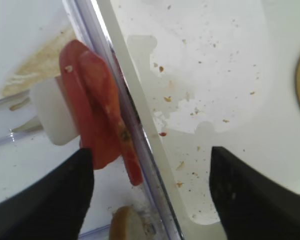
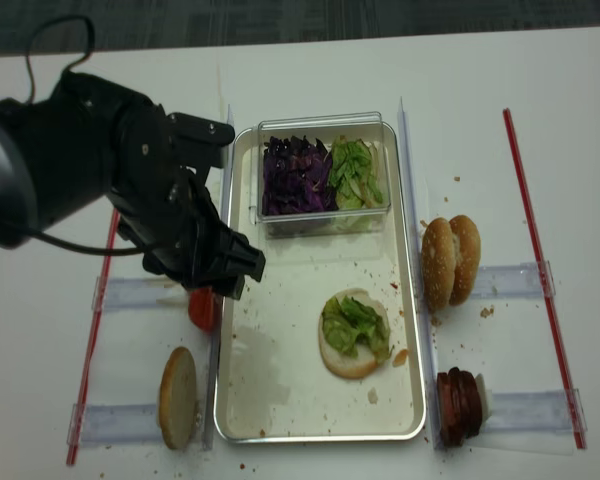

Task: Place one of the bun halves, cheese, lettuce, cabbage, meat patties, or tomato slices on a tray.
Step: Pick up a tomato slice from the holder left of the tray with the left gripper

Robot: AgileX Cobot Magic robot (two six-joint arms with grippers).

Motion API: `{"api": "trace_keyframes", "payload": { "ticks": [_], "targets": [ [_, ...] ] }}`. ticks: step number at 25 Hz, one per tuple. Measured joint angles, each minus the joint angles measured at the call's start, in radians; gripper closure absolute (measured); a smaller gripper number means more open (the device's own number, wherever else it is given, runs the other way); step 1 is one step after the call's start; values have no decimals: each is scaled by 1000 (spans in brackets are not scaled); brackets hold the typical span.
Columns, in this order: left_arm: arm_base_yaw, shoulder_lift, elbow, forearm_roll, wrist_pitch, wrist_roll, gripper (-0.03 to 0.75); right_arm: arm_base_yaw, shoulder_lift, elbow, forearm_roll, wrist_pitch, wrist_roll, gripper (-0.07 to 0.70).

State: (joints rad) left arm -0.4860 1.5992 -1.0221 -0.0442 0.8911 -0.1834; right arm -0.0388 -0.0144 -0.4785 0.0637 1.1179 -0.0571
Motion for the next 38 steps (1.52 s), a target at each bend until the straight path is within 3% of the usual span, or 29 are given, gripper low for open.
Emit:
{"api": "trace_keyframes", "payload": {
  "ticks": [7,20,38],
  "targets": [
    [0,84,0,6,-40,0,288,0,0,0,0,0,0,41],
    [2,128,-4,44,-72,-2,312,0,0,0,0,0,0,41],
    [5,137,-6,117,-77,-44,646,0,0,0,0,0,0,41]
  ]
}}
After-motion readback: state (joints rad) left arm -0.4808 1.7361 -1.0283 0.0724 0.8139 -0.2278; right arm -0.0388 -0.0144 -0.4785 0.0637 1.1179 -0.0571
